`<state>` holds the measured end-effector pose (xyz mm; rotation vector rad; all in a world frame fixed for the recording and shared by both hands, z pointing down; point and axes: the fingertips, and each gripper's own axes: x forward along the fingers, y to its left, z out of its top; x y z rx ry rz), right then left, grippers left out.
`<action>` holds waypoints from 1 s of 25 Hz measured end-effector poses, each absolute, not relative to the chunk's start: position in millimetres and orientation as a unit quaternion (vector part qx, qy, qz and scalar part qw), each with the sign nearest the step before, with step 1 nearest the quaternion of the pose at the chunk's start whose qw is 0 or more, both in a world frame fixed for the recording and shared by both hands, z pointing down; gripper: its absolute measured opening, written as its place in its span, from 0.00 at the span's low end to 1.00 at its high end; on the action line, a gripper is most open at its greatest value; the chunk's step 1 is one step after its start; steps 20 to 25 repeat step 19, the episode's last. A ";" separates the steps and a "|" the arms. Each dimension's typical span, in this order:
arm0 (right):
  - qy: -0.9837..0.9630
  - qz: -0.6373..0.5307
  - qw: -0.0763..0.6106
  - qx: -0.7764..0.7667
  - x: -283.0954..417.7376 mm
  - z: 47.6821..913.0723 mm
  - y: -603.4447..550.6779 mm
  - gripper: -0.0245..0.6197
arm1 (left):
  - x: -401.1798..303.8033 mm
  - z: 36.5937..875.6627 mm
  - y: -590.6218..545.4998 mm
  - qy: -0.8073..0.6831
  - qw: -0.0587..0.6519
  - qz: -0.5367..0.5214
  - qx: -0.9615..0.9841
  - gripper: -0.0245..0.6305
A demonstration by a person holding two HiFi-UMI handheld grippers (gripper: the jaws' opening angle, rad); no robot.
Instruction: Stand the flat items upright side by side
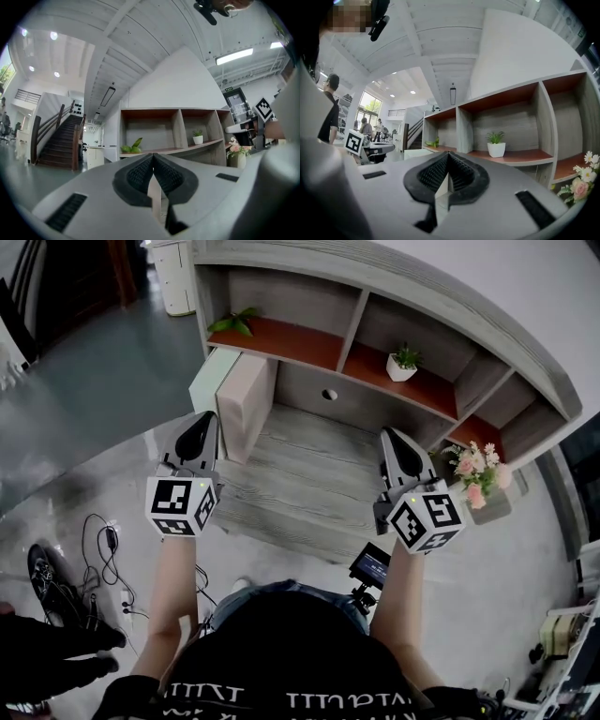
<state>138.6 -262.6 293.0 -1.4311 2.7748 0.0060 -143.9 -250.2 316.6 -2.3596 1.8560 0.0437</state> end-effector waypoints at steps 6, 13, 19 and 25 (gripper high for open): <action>0.883 0.017 0.005 -0.470 145.4 291.2 -260.4 0.06 | -140.9 313.9 -247.4 0.621 0.076 0.007 -0.780 0.06; 0.877 0.056 -0.004 -0.478 148.4 282.6 -262.4 0.06 | -133.5 313.6 -245.5 0.627 0.083 -0.005 -0.774 0.06; 0.865 0.088 -0.021 -0.494 152.7 283.4 -268.7 0.06 | -127.5 311.8 -247.9 0.632 0.091 -0.011 -0.769 0.06; 0.865 0.088 -0.021 -0.494 152.7 283.4 -268.7 0.06 | -127.5 311.8 -247.9 0.632 0.091 -0.011 -0.769 0.06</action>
